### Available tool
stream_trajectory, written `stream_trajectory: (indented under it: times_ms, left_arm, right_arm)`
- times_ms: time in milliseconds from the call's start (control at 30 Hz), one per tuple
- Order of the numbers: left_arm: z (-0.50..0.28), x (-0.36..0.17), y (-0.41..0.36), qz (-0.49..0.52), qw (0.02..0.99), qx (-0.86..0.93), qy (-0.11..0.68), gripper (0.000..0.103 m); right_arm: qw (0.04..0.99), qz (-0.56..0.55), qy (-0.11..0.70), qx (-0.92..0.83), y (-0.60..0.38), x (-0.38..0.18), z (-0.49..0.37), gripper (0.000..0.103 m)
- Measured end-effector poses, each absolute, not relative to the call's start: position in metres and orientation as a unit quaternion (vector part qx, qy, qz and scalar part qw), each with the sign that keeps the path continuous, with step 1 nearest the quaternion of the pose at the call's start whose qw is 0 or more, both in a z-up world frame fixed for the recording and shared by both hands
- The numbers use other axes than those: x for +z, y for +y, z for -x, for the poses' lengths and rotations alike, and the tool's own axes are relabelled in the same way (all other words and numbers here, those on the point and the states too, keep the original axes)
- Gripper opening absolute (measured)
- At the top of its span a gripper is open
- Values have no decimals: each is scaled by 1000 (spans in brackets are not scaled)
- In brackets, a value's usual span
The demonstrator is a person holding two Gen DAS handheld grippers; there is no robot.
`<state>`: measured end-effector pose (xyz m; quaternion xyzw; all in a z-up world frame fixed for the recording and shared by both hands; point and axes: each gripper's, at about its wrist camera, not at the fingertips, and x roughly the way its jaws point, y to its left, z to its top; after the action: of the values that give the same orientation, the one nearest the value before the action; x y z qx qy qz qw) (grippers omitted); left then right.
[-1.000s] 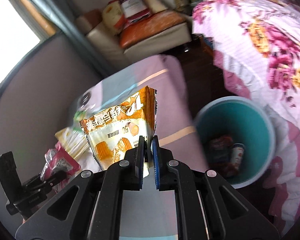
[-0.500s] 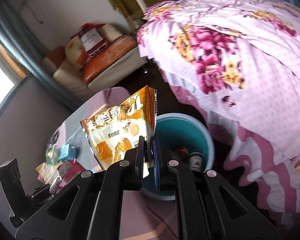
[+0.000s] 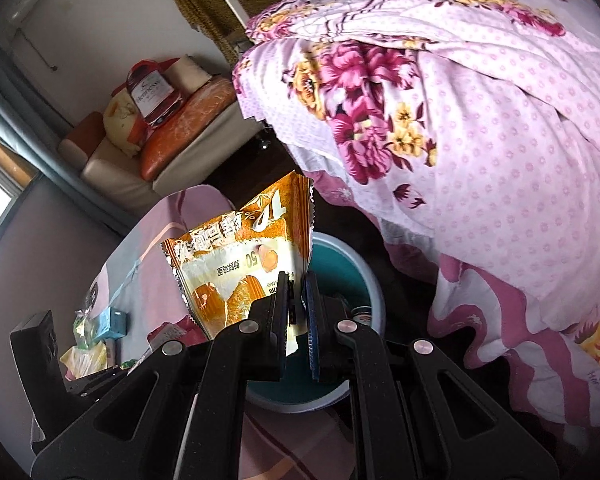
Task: Collect trash
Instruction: 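Carry the pink bag and the biscuit bag over the teal bin with both tools, then open the left tool to drop the pink bag while the right tool drops the biscuit bag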
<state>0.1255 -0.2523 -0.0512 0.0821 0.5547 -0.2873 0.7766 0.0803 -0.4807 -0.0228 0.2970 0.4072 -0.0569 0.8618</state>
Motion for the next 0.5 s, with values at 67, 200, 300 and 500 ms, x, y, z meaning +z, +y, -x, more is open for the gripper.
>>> stream_trajectory:
  times_ms: [67,200,300,500]
  left_arm:
    - [-127,-54,-258,-83,774,-288,557,45]
    - [-131,-58,-264,-85,773,-284,561,54]
    - [-132,-58,-264,-86,779,-276,556,77]
    - [-135,-58,-259,-85,785,-267,553,83]
  right_arm:
    - [861,-297,409,-59,-483,-25,-82,8]
    - [861,-292,413,-64,-485,-28,-84,8]
    - [859,-293,416,-65,-486,-30,-87,8]
    - [856,-289,424,-62,-483,-34,-93,8]
